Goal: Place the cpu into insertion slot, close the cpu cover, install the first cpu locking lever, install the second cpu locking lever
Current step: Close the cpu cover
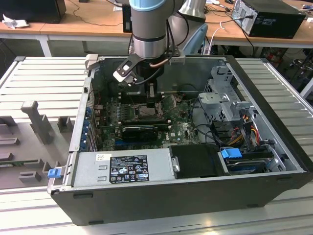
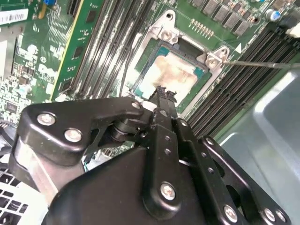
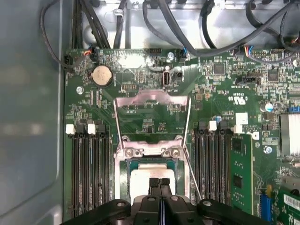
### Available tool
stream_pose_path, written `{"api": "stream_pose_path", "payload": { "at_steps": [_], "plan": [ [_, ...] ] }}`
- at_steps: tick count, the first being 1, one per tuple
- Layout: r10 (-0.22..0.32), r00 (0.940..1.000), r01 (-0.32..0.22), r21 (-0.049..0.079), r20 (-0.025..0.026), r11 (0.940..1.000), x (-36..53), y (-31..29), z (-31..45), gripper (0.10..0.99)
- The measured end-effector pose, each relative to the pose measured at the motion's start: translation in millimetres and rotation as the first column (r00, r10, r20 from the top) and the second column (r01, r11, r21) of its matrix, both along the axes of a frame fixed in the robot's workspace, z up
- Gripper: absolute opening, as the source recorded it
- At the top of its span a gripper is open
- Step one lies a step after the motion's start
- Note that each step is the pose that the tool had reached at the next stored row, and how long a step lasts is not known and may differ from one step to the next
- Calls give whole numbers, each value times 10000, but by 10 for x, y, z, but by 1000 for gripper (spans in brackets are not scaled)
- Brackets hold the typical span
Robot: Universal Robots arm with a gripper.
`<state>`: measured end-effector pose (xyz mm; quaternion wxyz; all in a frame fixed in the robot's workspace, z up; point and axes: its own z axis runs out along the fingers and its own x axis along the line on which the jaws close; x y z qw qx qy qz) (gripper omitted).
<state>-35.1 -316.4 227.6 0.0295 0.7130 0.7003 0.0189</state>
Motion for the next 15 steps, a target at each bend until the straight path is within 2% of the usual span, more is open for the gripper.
{"api": "stream_pose_path", "payload": {
  "at_steps": [2,3,5,7,10,11,12,15],
  "plan": [
    [1,10000,-1,0,-87,10000,21,0,24,106],
    [0,9999,0,0,-109,10000,21,0,40,106],
    [0,9998,0,0,-189,10000,21,0,104,106],
    [-2,9998,2,-2,-213,10000,21,0,181,106],
    [1,9998,-1,3,-214,10000,24,0,194,106],
    [-1,9998,1,-3,-220,10000,70,0,195,106],
    [0,9996,0,-3,-281,10000,176,-1,194,106],
    [0,9996,0,-3,-288,10000,181,0,262,106]
  ]
}}
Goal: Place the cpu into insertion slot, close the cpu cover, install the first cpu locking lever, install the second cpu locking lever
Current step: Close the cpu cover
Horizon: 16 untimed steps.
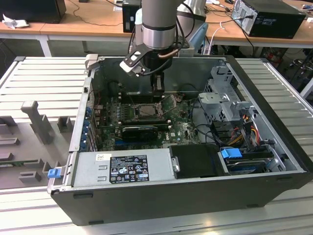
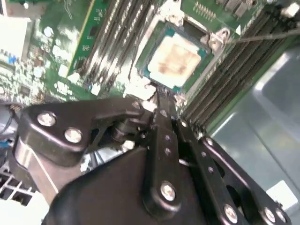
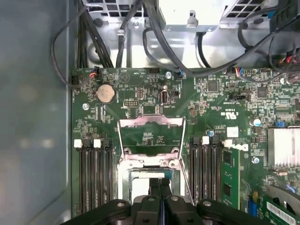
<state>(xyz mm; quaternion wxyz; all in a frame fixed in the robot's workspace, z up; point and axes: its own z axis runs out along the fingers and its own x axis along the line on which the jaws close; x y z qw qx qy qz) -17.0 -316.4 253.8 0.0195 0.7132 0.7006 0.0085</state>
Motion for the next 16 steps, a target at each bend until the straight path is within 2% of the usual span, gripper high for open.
{"api": "stream_pose_path", "payload": {
  "at_steps": [3,5,6,7,9,11,12,14,16],
  "plan": [
    [1,10000,-1,4,2,10000,6,0,25,106],
    [0,10000,0,0,-35,10000,93,0,27,106],
    [0,10000,0,-3,-42,10000,108,0,31,106],
    [2,10000,-2,-2,-44,10000,112,0,43,106],
    [-1,10000,1,0,-44,10000,113,0,118,106],
    [1,10000,-1,2,-43,10000,116,0,120,106],
    [0,10000,0,0,-45,10000,148,-1,121,106],
    [0,10000,0,0,-61,10000,297,0,121,106],
    [1,10000,-1,2,-66,10000,333,0,127,106]
  ]
}}
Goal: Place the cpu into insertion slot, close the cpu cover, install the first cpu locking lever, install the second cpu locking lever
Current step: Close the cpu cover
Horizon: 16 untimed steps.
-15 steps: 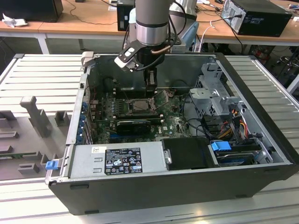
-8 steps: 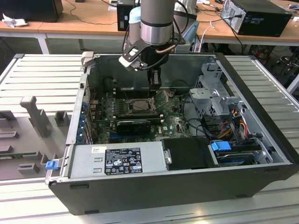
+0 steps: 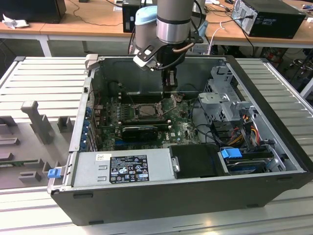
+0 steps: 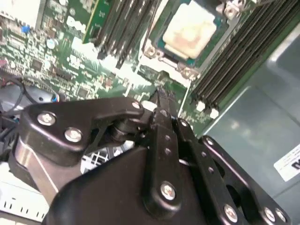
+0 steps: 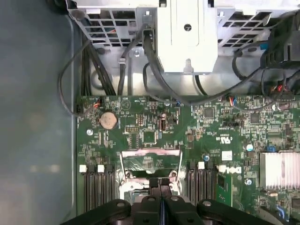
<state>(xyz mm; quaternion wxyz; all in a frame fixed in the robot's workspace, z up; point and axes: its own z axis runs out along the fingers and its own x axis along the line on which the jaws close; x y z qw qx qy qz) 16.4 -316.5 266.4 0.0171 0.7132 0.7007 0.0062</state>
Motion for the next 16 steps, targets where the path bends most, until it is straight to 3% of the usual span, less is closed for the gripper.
{"api": "stream_pose_path", "payload": {
  "at_steps": [1,3,5,7,12,14,16],
  "plan": [
    [0,10000,0,3,-2,10000,23,0,0,106],
    [-1,10000,1,0,-34,10000,175,0,-3,106],
    [-1,10000,1,0,-61,10000,271,0,-15,106],
    [7,10000,-7,-1,-90,10000,411,0,-57,106],
    [52,9999,-52,-1,-122,10000,502,0,-134,106],
    [56,9999,-55,2,-135,10000,510,0,-200,106],
    [57,9999,-57,5,-143,10000,497,0,-205,106]
  ]
}}
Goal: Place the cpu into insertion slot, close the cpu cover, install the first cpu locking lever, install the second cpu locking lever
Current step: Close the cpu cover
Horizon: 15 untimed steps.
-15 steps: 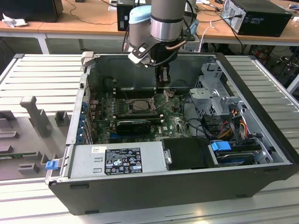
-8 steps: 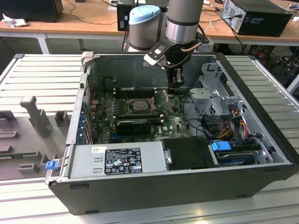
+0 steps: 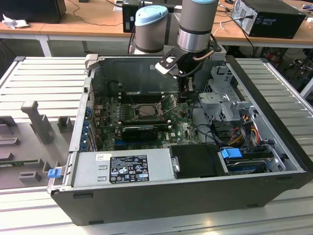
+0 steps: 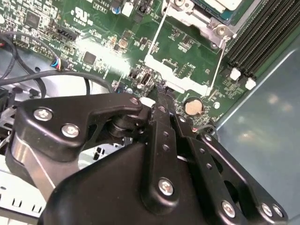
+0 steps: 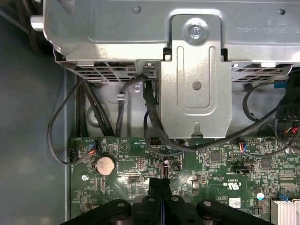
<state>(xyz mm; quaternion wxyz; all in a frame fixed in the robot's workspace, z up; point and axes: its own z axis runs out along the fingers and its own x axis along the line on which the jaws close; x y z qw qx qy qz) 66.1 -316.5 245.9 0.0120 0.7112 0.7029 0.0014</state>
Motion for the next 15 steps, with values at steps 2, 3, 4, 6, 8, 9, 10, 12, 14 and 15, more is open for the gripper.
{"api": "stream_pose_path", "payload": {
  "at_steps": [2,3,4,6,8,9,10,12,14,15],
  "plan": [
    [1,10000,-1,2,-1,10000,-42,0,-2,106],
    [0,10000,0,1,-1,10000,-52,-1,-2,106],
    [1,10000,-1,3,0,10000,-56,-1,-2,106],
    [0,10000,0,3,-1,10000,-64,0,-2,106],
    [-1,10000,1,3,-1,10000,-89,0,-3,106],
    [-1,10000,1,3,-1,10000,-99,0,-2,106],
    [-1,10000,1,3,-1,10000,-107,0,-3,106],
    [-1,10000,1,3,-1,10000,-126,0,-2,106],
    [0,10000,0,5,-1,10000,-144,0,-4,106],
    [-1,10000,1,4,-1,10000,-149,0,-4,106]
  ]
}}
